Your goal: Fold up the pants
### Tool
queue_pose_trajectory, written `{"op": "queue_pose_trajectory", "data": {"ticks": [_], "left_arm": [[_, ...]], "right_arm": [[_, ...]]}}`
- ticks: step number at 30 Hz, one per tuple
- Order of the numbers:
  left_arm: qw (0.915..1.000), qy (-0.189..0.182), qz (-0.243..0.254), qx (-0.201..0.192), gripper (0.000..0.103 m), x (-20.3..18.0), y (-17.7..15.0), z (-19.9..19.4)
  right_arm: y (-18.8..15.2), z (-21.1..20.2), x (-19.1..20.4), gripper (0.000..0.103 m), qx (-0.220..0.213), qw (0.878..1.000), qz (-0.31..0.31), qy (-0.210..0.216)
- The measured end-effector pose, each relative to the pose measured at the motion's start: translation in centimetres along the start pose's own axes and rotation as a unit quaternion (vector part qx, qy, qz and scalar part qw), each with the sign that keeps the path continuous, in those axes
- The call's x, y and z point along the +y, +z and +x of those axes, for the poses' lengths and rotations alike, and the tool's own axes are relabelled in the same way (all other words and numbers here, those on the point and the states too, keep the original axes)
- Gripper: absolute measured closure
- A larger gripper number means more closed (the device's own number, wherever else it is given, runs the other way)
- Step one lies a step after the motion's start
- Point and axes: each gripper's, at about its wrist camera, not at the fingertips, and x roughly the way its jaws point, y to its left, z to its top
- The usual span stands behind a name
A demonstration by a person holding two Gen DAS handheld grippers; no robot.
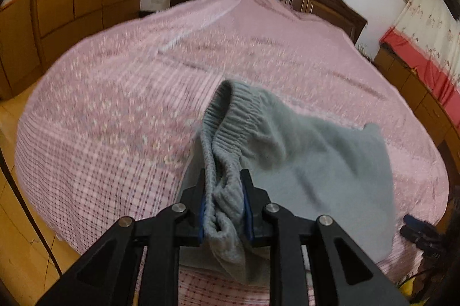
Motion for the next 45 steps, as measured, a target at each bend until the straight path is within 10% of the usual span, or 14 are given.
{"op": "queue_pose_trajectory", "data": {"ticks": [8,15,19,21,24,36,45], "left_arm": [[0.9993,0.035,-0.012,0.01,0.052,1.6,-1.9,-0.7],[0.9976,0.068,0.01,0.005,0.052,0.6,-2.3,-3.4],[0.9978,0.06,0.027,-0.01,0.052,-1.4,-1.2,-4.3],[0.9984,0.041,0.032,-0.023,0.055,-2.9,-0.2,-4.3],[0.9985,0.011,0.049,-0.021,0.087,-4.9,1.6,-3.0],[0.9982,0.032,0.021,0.046,0.1,-4.2,3.5,6.0],[0.9992,0.014,0.006,0.037,0.098,-4.1,2.3,3.1]], "right_arm": [[1.7,0.8,0.3,0.02,0.003,1.0,-0.022,0.009],[5.7,1.1,1.4,0.02,-0.019,0.998,-0.054,0.019],[7.8,1.5,1.9,0.053,-0.02,0.997,-0.065,0.03],[9.0,2.2,2.1,0.071,-0.017,0.997,-0.062,0.04],[10.5,3.7,2.4,0.074,-0.016,0.997,-0.061,0.05],[14.1,10.6,2.1,0.076,-0.005,0.997,-0.079,0.002],[14.9,10.0,1.2,0.076,-0.015,0.999,-0.052,-0.004]]}}
